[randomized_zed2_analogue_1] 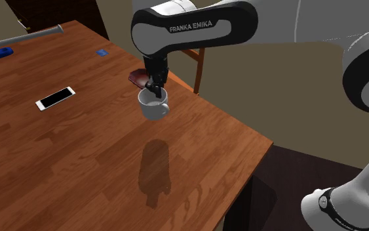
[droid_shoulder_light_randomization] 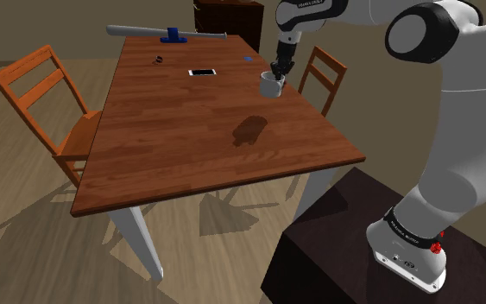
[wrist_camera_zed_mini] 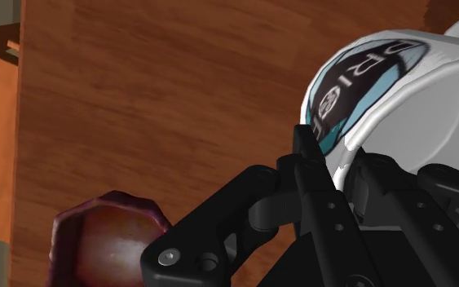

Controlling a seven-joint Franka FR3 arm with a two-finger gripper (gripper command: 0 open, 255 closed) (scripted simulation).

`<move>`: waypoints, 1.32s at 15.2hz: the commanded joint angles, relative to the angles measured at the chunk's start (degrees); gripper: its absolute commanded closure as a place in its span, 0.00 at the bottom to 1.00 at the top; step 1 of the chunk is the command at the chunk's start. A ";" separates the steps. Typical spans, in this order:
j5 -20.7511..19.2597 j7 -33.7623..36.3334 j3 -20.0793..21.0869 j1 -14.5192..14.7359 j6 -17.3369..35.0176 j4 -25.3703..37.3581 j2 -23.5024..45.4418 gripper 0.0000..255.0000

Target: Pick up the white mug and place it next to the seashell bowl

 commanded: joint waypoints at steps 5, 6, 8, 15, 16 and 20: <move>0.15 -0.31 0.04 0.00 4.24 -3.25 0.96 1.00; 0.17 -0.35 0.05 0.01 4.90 -3.72 1.15 1.00; 0.23 -0.44 0.08 0.01 6.21 -4.60 1.59 1.00; 0.37 -0.65 0.14 0.01 9.18 -6.40 2.77 1.00; 0.37 -0.65 0.14 0.01 9.18 -6.40 2.77 1.00; 0.37 -0.65 0.14 0.01 9.18 -6.40 2.77 1.00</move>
